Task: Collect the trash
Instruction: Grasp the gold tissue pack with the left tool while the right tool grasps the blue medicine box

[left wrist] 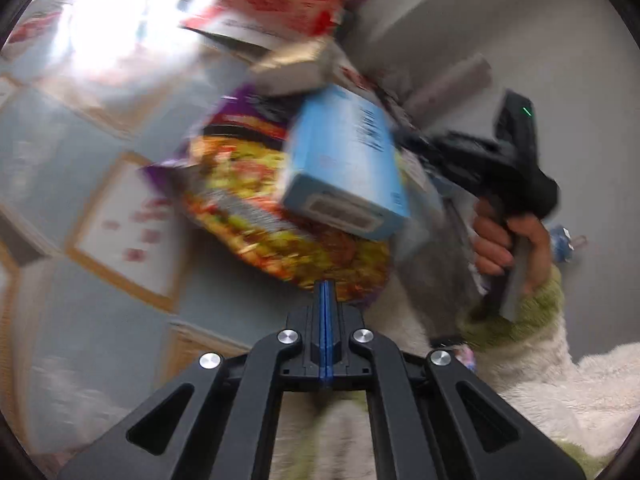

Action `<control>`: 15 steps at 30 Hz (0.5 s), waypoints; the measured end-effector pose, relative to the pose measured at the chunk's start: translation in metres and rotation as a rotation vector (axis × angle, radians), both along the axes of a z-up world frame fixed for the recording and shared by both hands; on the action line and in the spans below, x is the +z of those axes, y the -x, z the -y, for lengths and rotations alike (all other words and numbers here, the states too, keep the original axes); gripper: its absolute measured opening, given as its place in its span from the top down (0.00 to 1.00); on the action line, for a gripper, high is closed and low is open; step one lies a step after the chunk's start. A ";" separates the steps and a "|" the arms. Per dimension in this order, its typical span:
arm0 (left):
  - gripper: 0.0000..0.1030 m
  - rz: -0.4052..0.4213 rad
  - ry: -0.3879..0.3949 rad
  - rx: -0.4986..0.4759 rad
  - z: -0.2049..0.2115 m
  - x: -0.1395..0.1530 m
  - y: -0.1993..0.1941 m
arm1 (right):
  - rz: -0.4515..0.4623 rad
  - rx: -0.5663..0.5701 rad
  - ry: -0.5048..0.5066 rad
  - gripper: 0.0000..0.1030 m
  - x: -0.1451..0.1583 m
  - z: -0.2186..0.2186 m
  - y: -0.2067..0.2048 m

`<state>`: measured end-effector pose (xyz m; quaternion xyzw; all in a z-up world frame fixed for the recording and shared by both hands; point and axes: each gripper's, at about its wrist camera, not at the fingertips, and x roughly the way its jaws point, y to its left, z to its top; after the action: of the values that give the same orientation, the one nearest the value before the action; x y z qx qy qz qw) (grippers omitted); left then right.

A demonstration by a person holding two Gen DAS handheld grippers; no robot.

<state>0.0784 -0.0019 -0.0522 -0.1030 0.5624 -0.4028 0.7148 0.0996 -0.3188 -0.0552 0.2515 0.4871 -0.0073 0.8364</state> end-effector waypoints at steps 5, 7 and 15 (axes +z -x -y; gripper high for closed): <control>1.00 -0.038 0.079 -0.126 0.045 0.003 0.010 | 0.012 -0.020 0.034 0.92 -0.005 0.002 -0.021; 1.00 -0.025 0.060 -0.180 0.061 0.006 0.015 | 0.011 -0.032 0.056 0.86 -0.006 0.001 -0.022; 1.00 0.138 0.144 -0.081 0.022 0.056 -0.005 | 0.085 -0.066 0.002 0.73 0.026 0.016 0.010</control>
<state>0.0831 -0.0239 0.0035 -0.1031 0.4850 -0.4770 0.7257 0.0899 -0.3352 -0.0295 0.2664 0.4424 -0.0247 0.8560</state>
